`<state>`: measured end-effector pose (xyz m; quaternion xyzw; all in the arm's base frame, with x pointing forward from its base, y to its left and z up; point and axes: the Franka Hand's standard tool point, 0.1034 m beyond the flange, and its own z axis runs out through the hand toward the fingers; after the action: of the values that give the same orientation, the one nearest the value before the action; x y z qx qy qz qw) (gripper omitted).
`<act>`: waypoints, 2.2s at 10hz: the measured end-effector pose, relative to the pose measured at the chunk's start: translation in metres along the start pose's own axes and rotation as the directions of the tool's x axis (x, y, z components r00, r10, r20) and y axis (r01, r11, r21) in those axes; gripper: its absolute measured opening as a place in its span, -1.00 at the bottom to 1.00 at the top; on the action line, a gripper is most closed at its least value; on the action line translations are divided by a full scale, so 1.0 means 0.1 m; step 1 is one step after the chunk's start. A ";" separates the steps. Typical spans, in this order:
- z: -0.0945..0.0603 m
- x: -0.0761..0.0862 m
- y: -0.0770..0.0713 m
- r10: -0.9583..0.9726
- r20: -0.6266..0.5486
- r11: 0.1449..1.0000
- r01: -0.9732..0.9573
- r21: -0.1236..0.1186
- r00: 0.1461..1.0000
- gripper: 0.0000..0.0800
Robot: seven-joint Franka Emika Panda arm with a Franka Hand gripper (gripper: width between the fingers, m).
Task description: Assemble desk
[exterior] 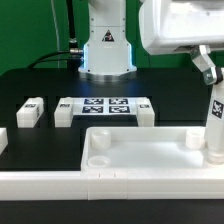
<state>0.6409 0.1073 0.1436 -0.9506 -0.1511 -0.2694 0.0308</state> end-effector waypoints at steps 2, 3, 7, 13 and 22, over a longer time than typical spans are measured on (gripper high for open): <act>0.01 -0.04 0.00 0.001 0.006 1.000 -0.001 0.001 1.000 -0.27; 0.02 -0.04 0.00 0.001 0.003 1.000 -0.001 0.000 1.000 -0.27; 0.09 0.00 0.00 0.004 0.002 1.000 -0.004 0.003 1.000 -0.27; 0.21 -0.08 0.01 0.009 -0.024 1.000 -0.009 -0.006 1.000 -0.27; 0.21 -0.09 0.01 0.008 -0.023 1.000 -0.008 -0.006 1.000 0.61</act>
Offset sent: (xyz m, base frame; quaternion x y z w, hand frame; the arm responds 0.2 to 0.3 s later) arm 0.0047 0.0044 -0.0094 -0.0077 0.0029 0.0062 0.9999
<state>0.6448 0.1070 0.1208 -0.9481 -0.1460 -0.2808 0.0307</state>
